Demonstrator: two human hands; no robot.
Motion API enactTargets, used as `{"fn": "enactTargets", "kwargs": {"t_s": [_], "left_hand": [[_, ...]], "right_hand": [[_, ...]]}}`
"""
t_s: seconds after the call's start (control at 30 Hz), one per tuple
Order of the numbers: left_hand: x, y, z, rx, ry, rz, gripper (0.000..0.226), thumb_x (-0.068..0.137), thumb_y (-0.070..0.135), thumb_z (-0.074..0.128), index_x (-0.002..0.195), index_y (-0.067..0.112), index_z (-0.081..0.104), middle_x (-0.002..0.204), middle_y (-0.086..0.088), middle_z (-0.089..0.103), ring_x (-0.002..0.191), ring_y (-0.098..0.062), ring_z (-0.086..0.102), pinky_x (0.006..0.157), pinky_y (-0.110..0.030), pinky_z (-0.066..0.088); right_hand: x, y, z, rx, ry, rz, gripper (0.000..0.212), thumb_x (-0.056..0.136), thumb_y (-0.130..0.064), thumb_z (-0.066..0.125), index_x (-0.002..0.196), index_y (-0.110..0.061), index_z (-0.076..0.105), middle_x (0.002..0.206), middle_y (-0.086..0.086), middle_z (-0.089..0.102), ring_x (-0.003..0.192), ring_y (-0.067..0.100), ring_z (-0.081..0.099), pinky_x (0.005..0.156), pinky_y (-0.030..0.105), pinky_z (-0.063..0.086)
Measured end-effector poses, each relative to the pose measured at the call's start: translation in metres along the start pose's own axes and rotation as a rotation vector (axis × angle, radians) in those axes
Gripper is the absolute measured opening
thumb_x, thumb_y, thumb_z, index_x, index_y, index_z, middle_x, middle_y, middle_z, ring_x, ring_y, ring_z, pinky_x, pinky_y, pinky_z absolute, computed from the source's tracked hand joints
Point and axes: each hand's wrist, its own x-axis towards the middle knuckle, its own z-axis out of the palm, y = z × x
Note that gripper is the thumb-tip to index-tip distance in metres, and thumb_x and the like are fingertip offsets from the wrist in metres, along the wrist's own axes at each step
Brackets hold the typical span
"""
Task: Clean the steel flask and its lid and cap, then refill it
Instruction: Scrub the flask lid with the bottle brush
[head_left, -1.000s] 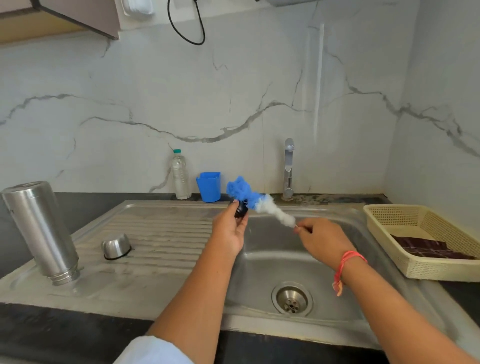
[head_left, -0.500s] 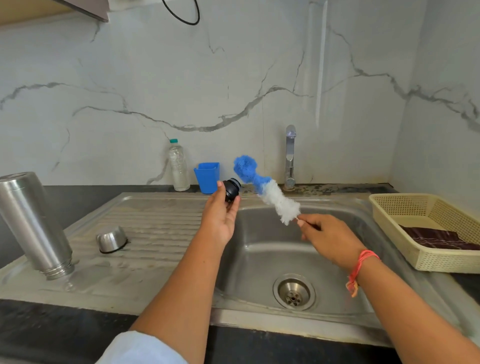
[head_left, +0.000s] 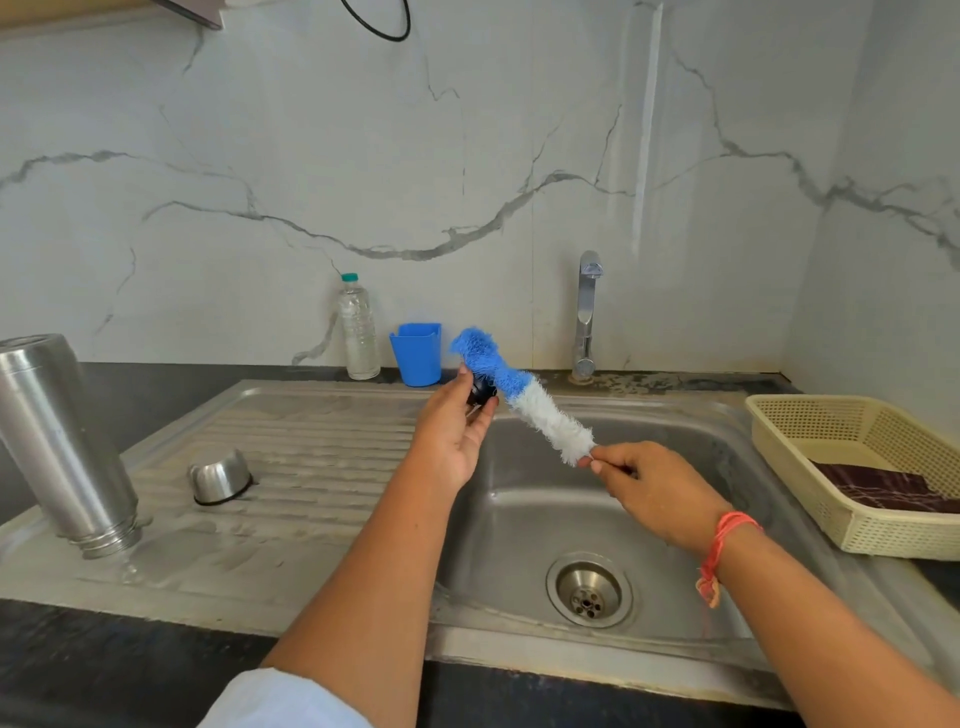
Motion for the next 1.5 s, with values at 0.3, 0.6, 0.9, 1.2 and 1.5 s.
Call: {"fn": "enactTargets", "kwargs": {"t_s": [0.3,0.6,0.9,1.2,1.5], "left_hand": [[0.006,0.005,-0.006,-0.083,0.016,0.038,0.035,0.098,0.020,0.070,0.127,0.003,0.064,0.128,-0.017,0.070,0.118,-0.023,0.069,0.086,-0.032,0.063],[-0.001,0.004,0.001,-0.080,-0.007,0.047,0.031,0.099,0.019,0.068,0.122,-0.001,0.063,0.125,-0.020,0.071,0.115,-0.026,0.071,0.086,-0.033,0.063],[-0.003,0.008,0.001,-0.043,-0.041,0.049,0.029,0.099,0.016,0.069,0.121,-0.001,0.062,0.123,-0.021,0.071,0.116,-0.029,0.071,0.090,-0.037,0.063],[-0.012,0.004,0.004,-0.042,-0.111,0.030,0.027,0.098,0.009,0.067,0.123,0.000,0.062,0.123,-0.020,0.072,0.114,-0.028,0.072,0.095,-0.037,0.061],[-0.005,0.005,0.003,-0.247,-0.065,0.015,0.038,0.100,0.014,0.065,0.132,-0.004,0.057,0.129,-0.024,0.068,0.122,-0.034,0.066,0.084,-0.036,0.064]], "right_hand": [[-0.003,-0.005,-0.001,0.115,-0.082,0.020,0.026,0.105,-0.028,0.049,0.097,-0.030,0.074,0.066,0.005,0.042,0.039,0.007,0.030,0.039,0.019,0.030],[-0.007,-0.001,-0.006,0.172,-0.076,0.057,0.029,0.105,-0.027,0.048,0.094,-0.027,0.075,0.069,0.002,0.046,0.039,0.008,0.028,0.039,0.020,0.028],[-0.006,0.004,-0.011,0.093,-0.065,0.007,0.029,0.105,-0.028,0.048,0.093,-0.028,0.074,0.068,0.001,0.046,0.048,0.006,0.037,0.049,0.016,0.033],[-0.001,0.006,-0.010,0.091,-0.038,0.014,0.028,0.105,-0.028,0.048,0.095,-0.030,0.073,0.066,-0.002,0.049,0.054,0.006,0.044,0.054,0.017,0.037],[0.000,0.011,-0.006,0.209,0.007,0.098,0.033,0.107,-0.026,0.041,0.093,-0.015,0.068,0.060,-0.004,0.046,0.038,-0.001,0.038,0.042,0.014,0.030]]}}
